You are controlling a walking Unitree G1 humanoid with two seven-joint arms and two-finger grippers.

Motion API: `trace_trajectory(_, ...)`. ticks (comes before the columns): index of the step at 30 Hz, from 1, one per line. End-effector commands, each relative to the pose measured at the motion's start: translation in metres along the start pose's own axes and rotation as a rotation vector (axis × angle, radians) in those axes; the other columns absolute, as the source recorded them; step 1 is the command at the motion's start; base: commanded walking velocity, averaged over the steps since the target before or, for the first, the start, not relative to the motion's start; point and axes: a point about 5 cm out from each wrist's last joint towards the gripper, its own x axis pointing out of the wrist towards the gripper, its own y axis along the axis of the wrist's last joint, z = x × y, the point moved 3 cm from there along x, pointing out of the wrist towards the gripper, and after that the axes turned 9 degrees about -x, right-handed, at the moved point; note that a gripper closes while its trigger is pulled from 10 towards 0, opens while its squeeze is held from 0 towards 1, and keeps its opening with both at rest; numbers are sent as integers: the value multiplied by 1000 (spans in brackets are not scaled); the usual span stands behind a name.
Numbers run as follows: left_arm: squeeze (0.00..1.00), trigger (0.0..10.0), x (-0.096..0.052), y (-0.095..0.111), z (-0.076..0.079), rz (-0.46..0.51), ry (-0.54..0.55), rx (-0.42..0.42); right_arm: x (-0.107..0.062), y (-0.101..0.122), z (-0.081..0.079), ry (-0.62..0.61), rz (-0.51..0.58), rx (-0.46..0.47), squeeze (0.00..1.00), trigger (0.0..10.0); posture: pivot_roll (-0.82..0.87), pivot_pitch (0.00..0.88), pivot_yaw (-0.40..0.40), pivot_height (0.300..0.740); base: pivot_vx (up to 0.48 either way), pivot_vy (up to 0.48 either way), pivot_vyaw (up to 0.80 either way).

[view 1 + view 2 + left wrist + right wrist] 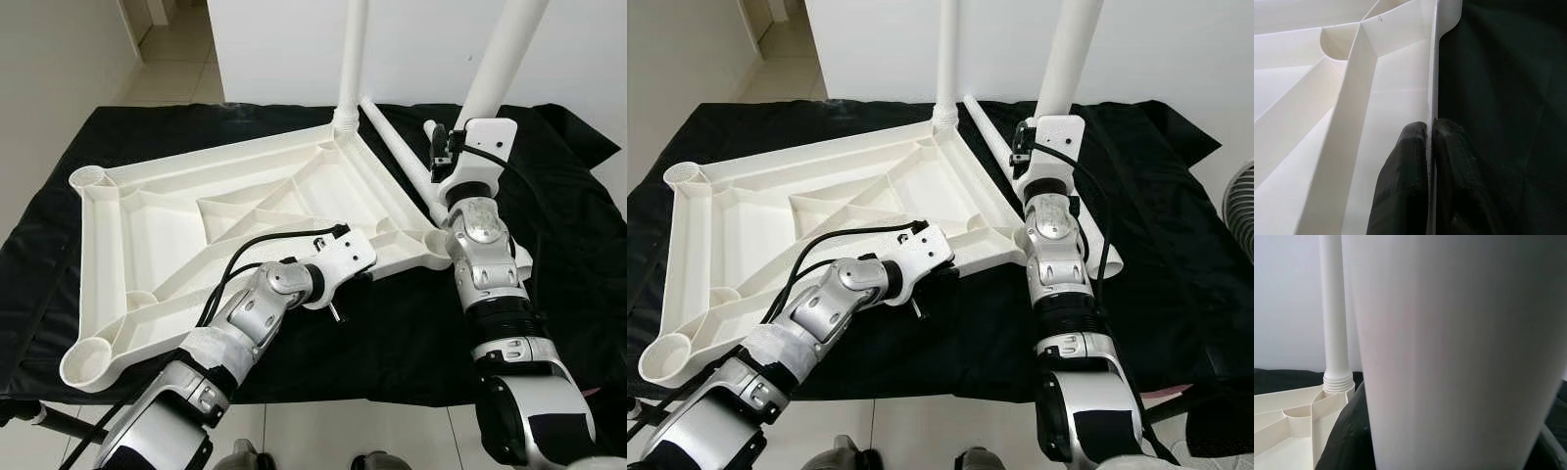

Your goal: Building children table

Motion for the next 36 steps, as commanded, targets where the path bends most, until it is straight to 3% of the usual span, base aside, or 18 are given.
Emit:
trace_trajectory(1, 0, 10000, 0, -3, -7, -18, 57, -7, 2, 5, 2, -5, 25, -8, 0, 10000, -110, 22, 39, 740, 0, 0, 0)
trace_trajectory(2, 0, 4118, -1, -2, -7, -22, 55, -2, 2, 5, 2, -5, 24, -9, 0, 10000, -113, 22, 40, 740, 0, 0, 0)
trace_trajectory(3, 0, 902, -2, -2, -8, -28, 57, 4, 2, 5, 2, -7, 24, -9, 0, 10000, -113, 22, 40, 740, 0, 0, 0)
trace_trajectory(4, 0, 902, -2, -2, -8, -28, 57, 4, 2, 5, 2, -7, 24, -9, 0, 10000, -113, 22, 40, 740, 0, 0, 0)
trace_trajectory(5, 0, 0, -3, -2, -8, -33, 59, 9, 2, 5, 2, -7, 24, -9, 0, 10000, -113, 22, 40, 740, 0, 0, 0)
trace_trajectory(9, 0, 0, -13, -6, -5, -46, -6, 71, 2, 5, 3, -10, 25, -10, 0, 10000, -114, 23, 40, 740, 0, 0, 0)
trace_trajectory(11, 0, 0, -27, -15, -2, -64, -75, 131, 3, 6, 4, -13, 26, -10, 0, 10000, -114, 23, 38, 740, 0, 0, 0)
trace_trajectory(12, 0, 0, -27, -15, -2, -64, -75, 131, 3, 6, 4, -13, 26, -10, 0, 10000, -114, 23, 38, 740, 0, 0, 0)
trace_trajectory(13, 0, 0, -38, -23, -1, -81, -115, 163, 3, 6, 5, -15, 28, -11, 0, 10000, -114, 26, 38, 740, 0, 0, 0)
trace_trajectory(20, 0, 0, -69, -42, 6, -117, -239, 261, 4, 6, 8, -20, 27, -14, 0, 10000, -102, 37, 35, 740, 0, 0, 0)
trace_trajectory(24, 0, 0, -76, -46, 5, -139, -253, 286, 5, 6, 8, -19, 26, -14, 0, 10000, -101, 38, 34, 740, 0, 0, 0)
trace_trajectory(25, 0, 1176, -76, -45, 4, -140, -246, 291, 5, 6, 7, -16, 25, -13, 0, 10000, -94, 47, 34, 740, 0, 0, 0)
trace_trajectory(28, 0, 1176, -77, -45, 3, -140, -242, 294, 5, 6, 6, -15, 24, -13, 0, 10000, -94, 47, 34, 740, 0, 0, 0)
trace_trajectory(29, 0, 10000, -74, -40, -3, -132, -200, 291, 4, 5, 2, 5, 20, -4, 0, 10000, -92, 53, 36, 740, 0, 0, 0)
trace_trajectory(30, 0, 10000, -74, -40, -3, -132, -200, 291, 4, 5, 2, 5, 20, -4, 0, 10000, -92, 53, 36, 740, 0, 0, 0)
trace_trajectory(31, 1000, 10000, -70, -35, -6, -114, -175, 271, 3, 5, -1, 23, 19, -2, 0, 10000, -92, 53, 36, 740, 0, 0, 0)
trace_trajectory(36, 1000, 10000, -64, -17, -6, -44, -144, 235, -1, 3, -10, 78, 20, -14, 0, 10000, -96, 57, 37, 740, 0, 0, 0)
